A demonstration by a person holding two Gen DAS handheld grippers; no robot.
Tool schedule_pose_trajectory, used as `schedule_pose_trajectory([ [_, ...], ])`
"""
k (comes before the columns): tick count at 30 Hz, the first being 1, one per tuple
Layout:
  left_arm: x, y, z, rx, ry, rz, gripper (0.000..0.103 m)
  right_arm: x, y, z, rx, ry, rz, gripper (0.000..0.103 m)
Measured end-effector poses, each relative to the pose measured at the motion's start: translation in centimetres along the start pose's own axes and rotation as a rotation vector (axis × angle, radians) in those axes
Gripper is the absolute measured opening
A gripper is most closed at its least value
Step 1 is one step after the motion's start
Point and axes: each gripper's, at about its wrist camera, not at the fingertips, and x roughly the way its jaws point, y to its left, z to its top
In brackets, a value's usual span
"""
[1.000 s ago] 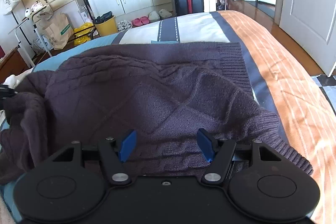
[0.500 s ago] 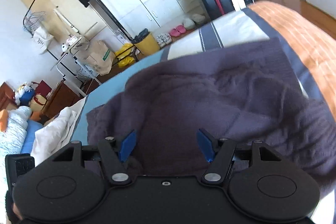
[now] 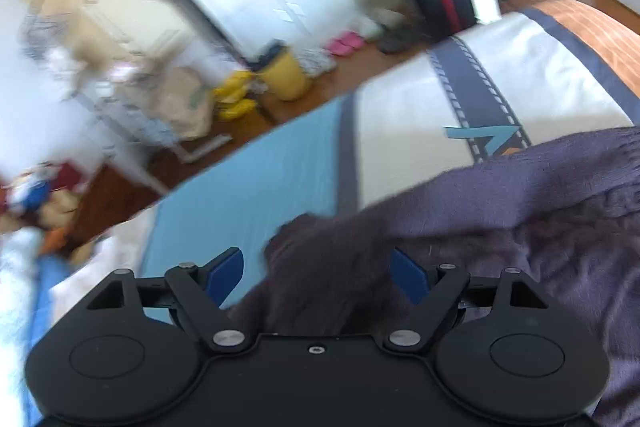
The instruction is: Fold clothes
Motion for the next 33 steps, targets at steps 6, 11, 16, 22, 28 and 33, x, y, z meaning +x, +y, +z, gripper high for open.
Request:
schedule_pose_trajectory([
  [6,-1.5,0.2,-0.4,0.079,-0.020,-0.048,0.029,2.2,0.1,-1.3,-0.186,0.096,-0.126,0.020],
  [11,-7.6,2.5,0.1,0.171,-0.241,-0.085,0.067,-3.7,-2.5,-4.9,-0.317,0.116,-0.191,0.013],
  [16,-7.8,7.6,2.3,-0.078,-0.304,-0.127,0.073,-7.4,-6.9,-7.1,-0.283,0.184,-0.199,0.001],
  [22,-3.0,13.1,7.3,-0.336,-0.232,-0.154,0.073,-7.6,-13.0,-8.9,-0.080,0.160,-0.170,0.001],
  [28,2.4,12.4,9.5,-0.322,-0.145,-0.094,0.078,-12.7,-16.6,-5.7,0.084,-0.100,-0.115,0.038],
  [33,1.4,11.7,9.1,-0.265,-0.210,-0.079,0.011,-12.9,-18.9,-3.6,0.202,-0.175,-0.120,0.064],
])
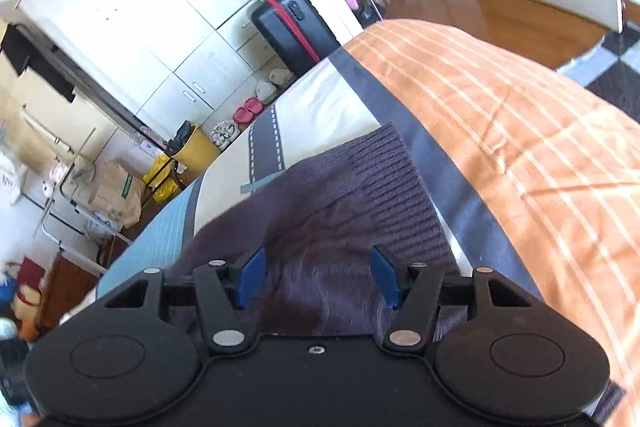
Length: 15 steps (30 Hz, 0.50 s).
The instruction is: Fold clothes
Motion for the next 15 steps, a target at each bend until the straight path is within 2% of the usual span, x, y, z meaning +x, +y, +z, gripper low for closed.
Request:
schedule_pose_trajectory([
  [1,-0.7,-0.3,-0.2,0.007,-0.027,-0.011,0.011,0.2,-0.3,0.4,0.018,-0.006,-0.004,0.064],
  [3,-2.1,-1.4,-1.0,-0.004,-0.064,-0.087,0.011,0.5,-0.4,0.8,0.029,-0.027,-0.019,0.064],
  [4,-2.8,-2.1,-1.7,-0.017,-0.062,-0.142,0.011,0.4,-0.2,0.9,0.027,-0.034,0.002,0.064],
  [6,-3.4,-3.8,-3.3,-0.030,-0.009,-0.233,0.011,0.2,1.0,1.0,-0.015,-0.033,0.072,0.064],
  [8,-3.4,-5.5,-5.0,-0.027,0.043,-0.246,0.011,0.1,3.0,1.0,-0.091,-0.019,0.158,0.064],
  [10,-3.0,-6.1,-6.6,-0.056,0.086,-0.238,0.011,1.2,7.5,1.1,-0.231,0.043,0.198,0.064],
  [13,-2.1,-6.8,-8.3,-0.028,0.139,-0.193,0.010,2.8,14.2,1.3,-0.437,0.138,0.256,0.066],
  [15,-1.5,-6.7,-8.7,-0.042,0.173,-0.196,0.010,5.8,17.6,0.3,-0.514,0.238,0.268,0.069],
])
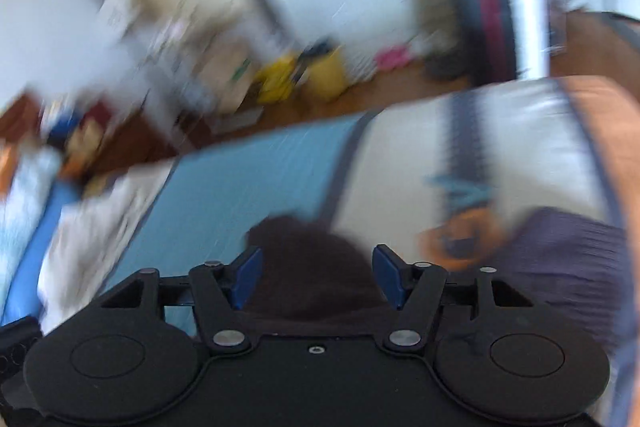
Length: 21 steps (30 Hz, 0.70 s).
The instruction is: Fold clothes
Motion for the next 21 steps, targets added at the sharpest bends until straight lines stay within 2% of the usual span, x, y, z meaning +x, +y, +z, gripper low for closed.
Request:
schedule_pose_trajectory([
  [3,0.1,1.0,-0.2,-0.042,0.003,-0.023,0.010,6.2,2.3,0.9,-0.130,0.143,-0.086,0.071],
  [6,-0.2,2.2,-0.1,-0.068,-0.007,-0.031,0.010,10.8,2.1,0.9,-0.201,0.207,-0.287,0.072],
  [7,-0.3,2.7,-0.1,-0.081,-0.010,-0.034,0.010,11.8,1.5,0.8,-0.185,0.226,-0.345,0.073],
  [9,-0.5,3.4,0.0,-0.103,-0.016,-0.038,0.010,12.9,-0.1,0.7,-0.111,0.277,-0.301,0.073],
  [10,-0.6,3.6,0.1,-0.104,-0.018,-0.036,0.010,13.0,-0.6,0.5,-0.062,0.289,-0.228,0.074],
  [11,-0.7,3.7,0.2,-0.106,-0.020,-0.035,0.010,12.7,-0.8,0.3,-0.036,0.274,-0.177,0.067],
  [12,-0.8,3.8,0.3,-0.108,-0.022,-0.033,0.010,12.5,-0.6,0.1,-0.043,0.266,-0.158,0.036],
  [13,-0.9,3.9,0.5,-0.109,-0.024,-0.032,0.010,12.4,-0.2,-0.2,-0.070,0.273,-0.167,0.016],
  [14,-1.0,4.1,0.6,-0.111,-0.026,-0.030,0.010,12.2,0.2,-0.6,-0.100,0.270,-0.176,0.017],
  [17,-2.0,4.0,0.7,-0.104,-0.058,0.004,0.010,9.1,3.1,-1.6,-0.278,0.066,-0.223,0.015],
  [18,-2.4,4.0,0.7,-0.102,-0.074,0.016,0.010,7.3,4.4,-2.3,-0.365,-0.051,-0.266,0.015],
  [21,-3.3,4.5,1.0,-0.148,-0.102,0.002,0.010,2.7,5.1,-2.7,-0.246,-0.196,-0.317,0.015],
])
